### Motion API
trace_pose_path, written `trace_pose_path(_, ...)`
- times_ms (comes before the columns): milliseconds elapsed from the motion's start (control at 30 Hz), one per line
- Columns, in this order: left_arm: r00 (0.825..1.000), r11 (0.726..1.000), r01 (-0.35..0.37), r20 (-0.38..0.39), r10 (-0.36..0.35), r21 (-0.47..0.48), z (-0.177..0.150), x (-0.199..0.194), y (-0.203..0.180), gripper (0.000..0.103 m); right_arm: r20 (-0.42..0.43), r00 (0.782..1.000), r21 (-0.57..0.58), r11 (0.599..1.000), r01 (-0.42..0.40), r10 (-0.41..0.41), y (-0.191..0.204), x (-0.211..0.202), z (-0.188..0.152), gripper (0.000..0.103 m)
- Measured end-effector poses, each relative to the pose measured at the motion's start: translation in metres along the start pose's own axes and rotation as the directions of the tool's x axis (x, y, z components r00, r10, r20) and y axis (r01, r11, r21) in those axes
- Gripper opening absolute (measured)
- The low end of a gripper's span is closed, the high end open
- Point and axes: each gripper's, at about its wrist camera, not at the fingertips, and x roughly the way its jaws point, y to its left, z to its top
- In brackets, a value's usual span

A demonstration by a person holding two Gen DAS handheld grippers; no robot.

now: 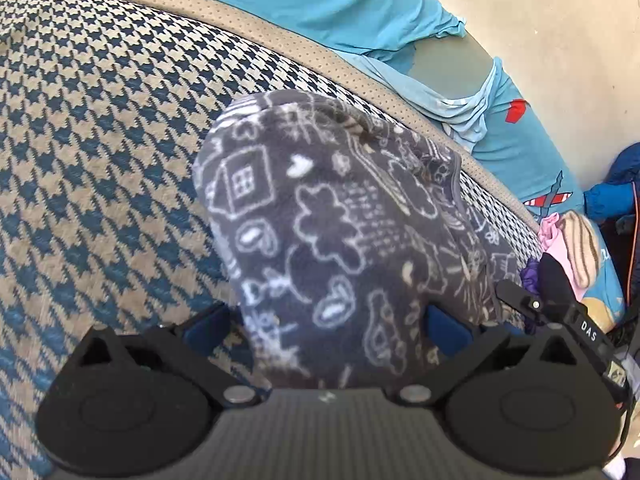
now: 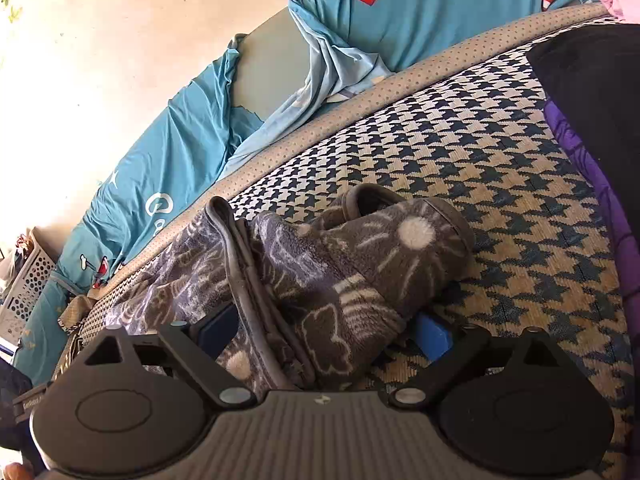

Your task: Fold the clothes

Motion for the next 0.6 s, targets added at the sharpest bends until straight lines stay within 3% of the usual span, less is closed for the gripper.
trace_pose_path(600,1.000,1.000,0.023,0.006,-0.023,0.018,0.012,0.018,-0.010,0.103,0.019,0.996,0.007,0.996,-0.085,0.085,-0.004,0.008,0.004,0.093)
